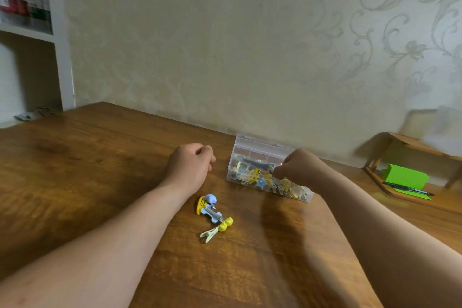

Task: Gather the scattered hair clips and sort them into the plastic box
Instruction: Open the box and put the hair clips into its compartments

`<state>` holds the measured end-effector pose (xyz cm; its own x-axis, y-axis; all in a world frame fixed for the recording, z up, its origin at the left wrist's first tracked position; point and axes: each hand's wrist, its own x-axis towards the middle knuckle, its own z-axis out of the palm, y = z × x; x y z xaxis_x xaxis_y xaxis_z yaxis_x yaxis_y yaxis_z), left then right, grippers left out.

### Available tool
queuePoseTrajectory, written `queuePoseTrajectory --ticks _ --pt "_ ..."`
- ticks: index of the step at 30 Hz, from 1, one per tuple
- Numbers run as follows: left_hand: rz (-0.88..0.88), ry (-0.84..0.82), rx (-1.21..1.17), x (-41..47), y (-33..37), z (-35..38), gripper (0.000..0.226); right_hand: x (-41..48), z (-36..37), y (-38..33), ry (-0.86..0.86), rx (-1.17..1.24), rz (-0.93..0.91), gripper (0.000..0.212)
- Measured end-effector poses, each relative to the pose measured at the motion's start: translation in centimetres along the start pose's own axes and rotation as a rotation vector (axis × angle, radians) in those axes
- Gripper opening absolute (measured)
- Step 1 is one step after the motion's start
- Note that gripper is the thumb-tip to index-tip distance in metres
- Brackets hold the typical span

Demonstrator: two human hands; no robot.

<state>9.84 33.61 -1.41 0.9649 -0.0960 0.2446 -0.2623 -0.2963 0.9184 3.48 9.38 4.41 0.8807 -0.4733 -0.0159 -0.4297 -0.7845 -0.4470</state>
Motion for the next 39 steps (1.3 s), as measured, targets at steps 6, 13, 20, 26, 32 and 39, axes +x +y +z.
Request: queuePoseTrajectory --ticks 6,13,20,26,32,39 --pt "0.006 -0.006 -0.001 -0.1 0.0 -0.1 0.04 0.4 0.5 -0.6 -0.032 -0.107 0.013 0.028" --pt "0.003 -0.006 0.015 -0.3 0.1 0.0 0.04 0.2 -0.3 -0.9 -0.033 -0.104 -0.013 0.028" --pt "-0.003 -0.008 0.025 -0.4 0.4 -0.2 0.038 -5.5 1.1 -2.4 0.282 0.202 -0.339 0.028" --pt "0.002 -0.006 0.022 -0.4 0.4 -0.2 0.04 -9.5 5.2 -1.7 -0.041 0.241 -0.512 0.008" --pt "0.006 -0.01 0.035 -0.5 0.4 0.0 0.04 -9.5 6.6 -0.9 -0.132 0.335 -0.486 0.014" --pt "0.01 0.001 0.045 -0.4 0.4 0.1 0.04 -8.7 8.1 -4.4 -0.123 0.227 -0.478 0.037"
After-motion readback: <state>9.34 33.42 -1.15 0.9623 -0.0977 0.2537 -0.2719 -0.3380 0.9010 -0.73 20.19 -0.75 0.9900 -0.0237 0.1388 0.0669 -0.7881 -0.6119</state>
